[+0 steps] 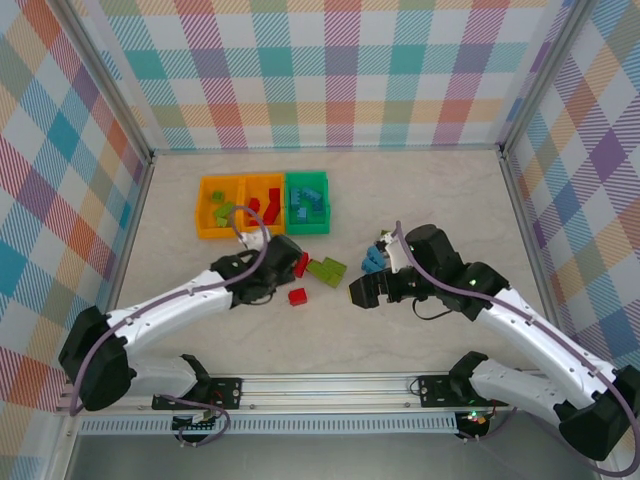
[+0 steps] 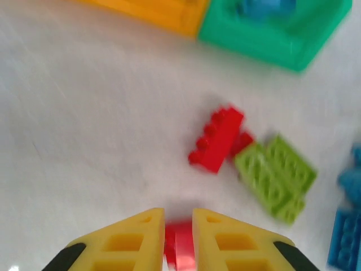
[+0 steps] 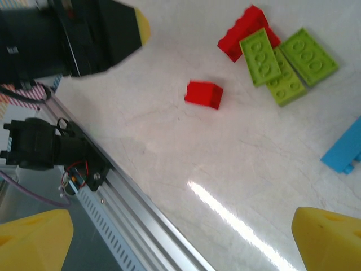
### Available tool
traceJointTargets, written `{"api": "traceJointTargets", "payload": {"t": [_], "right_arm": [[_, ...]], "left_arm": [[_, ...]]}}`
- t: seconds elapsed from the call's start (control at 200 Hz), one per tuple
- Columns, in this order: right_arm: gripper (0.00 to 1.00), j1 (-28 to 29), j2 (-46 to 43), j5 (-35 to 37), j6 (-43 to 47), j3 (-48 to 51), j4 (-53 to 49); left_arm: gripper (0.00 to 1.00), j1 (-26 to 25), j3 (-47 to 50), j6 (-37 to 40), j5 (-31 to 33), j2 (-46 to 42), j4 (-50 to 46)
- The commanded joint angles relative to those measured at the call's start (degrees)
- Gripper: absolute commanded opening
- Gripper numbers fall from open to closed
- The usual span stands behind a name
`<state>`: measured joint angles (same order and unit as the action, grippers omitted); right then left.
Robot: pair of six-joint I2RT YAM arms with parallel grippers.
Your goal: Sort the legos into containers by color
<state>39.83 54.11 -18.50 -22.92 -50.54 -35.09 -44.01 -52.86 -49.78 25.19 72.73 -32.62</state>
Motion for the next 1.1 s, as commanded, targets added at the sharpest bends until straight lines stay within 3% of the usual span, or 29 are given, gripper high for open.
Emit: {"api": "traceJointTargets", "payload": {"t": [0.0,0.13,0.305,0.43,0.515,0.625,0.865,1.095], "right_arm": [[1.0,0.4,-0.9,2.1,-1.6,0.8,4.5],[1.0,0.4,-1.2,2.5,-2.3,0.7,3.3],[1.0,0.4,-3.0,3.3,-4.4,3.5,2.0],[1.0,0.4,-2.1,2.7,-5.2,4.4,3.3],[1.0,0.4,-0.4,1.5,-5.2,4.1,3.9],[1.0,0.4,1.3,0.9,-5.3,3.9,4.5],[1.0,0.4,0.6,1.9,-4.9,4.2,3.2],[1.0,0.4,0.2,2.5,-4.9,5.0,2.1]], "left_arm": [[0.21,7.5,-3.2,6.7,2.3,-0.2,1.3],[0.27,10.9,-7.0,12.1,-3.3,3.4,2.7],[0.63,8.6,-1.6,13.3,-18.9,3.3,5.7],[0.82,1.1,1.8,7.5,-15.3,2.7,1.5],[0.88,-1.8,4.6,1.5,-14.3,3.2,1.7],[0.9,-2.9,6.3,-2.1,-14.6,6.1,4.3],[0.91,-3.9,0.7,0.2,-15.2,16.9,4.3],[0.66,-4.0,-1.2,0.1,-17.8,22.5,3.5]]}}
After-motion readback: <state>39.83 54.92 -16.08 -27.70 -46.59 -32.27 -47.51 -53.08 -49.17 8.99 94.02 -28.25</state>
